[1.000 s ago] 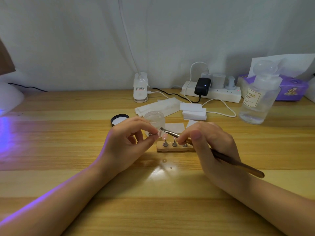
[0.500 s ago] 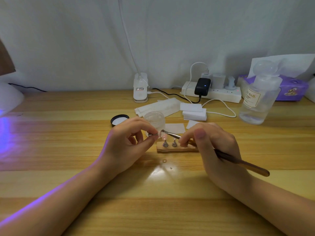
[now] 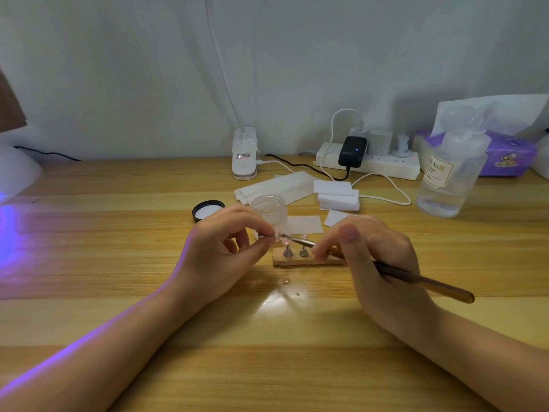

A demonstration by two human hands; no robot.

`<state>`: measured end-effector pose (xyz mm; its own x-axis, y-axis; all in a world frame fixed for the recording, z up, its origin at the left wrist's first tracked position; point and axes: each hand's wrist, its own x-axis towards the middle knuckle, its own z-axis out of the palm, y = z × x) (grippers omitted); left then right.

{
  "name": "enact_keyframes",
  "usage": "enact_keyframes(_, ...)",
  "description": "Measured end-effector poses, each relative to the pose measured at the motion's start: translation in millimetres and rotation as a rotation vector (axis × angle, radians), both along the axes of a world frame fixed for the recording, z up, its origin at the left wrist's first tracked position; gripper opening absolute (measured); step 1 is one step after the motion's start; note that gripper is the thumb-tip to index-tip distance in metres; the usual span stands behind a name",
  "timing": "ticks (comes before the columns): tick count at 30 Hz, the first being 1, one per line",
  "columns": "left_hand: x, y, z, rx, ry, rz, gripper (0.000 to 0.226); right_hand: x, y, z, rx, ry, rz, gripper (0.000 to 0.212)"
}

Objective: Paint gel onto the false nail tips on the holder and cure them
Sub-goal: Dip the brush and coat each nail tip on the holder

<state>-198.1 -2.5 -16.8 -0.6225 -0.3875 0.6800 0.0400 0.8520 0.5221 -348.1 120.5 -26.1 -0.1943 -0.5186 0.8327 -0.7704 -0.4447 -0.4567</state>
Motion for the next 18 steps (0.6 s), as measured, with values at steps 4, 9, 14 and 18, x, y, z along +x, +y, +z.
enact_keyframes(4, 0.3, -0.7, -0.7, -0.010, -0.004, -0.001, 0.015, 0.1, -2.1, -0.4, 0.015, 0.003, -0.001, 0.050)
enact_keyframes(9, -1.1, -0.3, -0.8, -0.032, 0.003, -0.017, 0.012, 1.4, -1.5, -0.4, 0.013, 0.049, 0.015, 0.054)
enact_keyframes(14, -0.2, -0.7, -0.9, -0.053, -0.001, -0.017, 0.011, 1.3, 1.7, -1.0, 0.022, 0.015, 0.045, 0.060)
enact_keyframes(18, -0.7, -0.4, -1.1, -0.047, 0.004, -0.018, 0.012, 0.9, 0.4, 0.8, -0.001, -0.011, 0.002, 0.056)
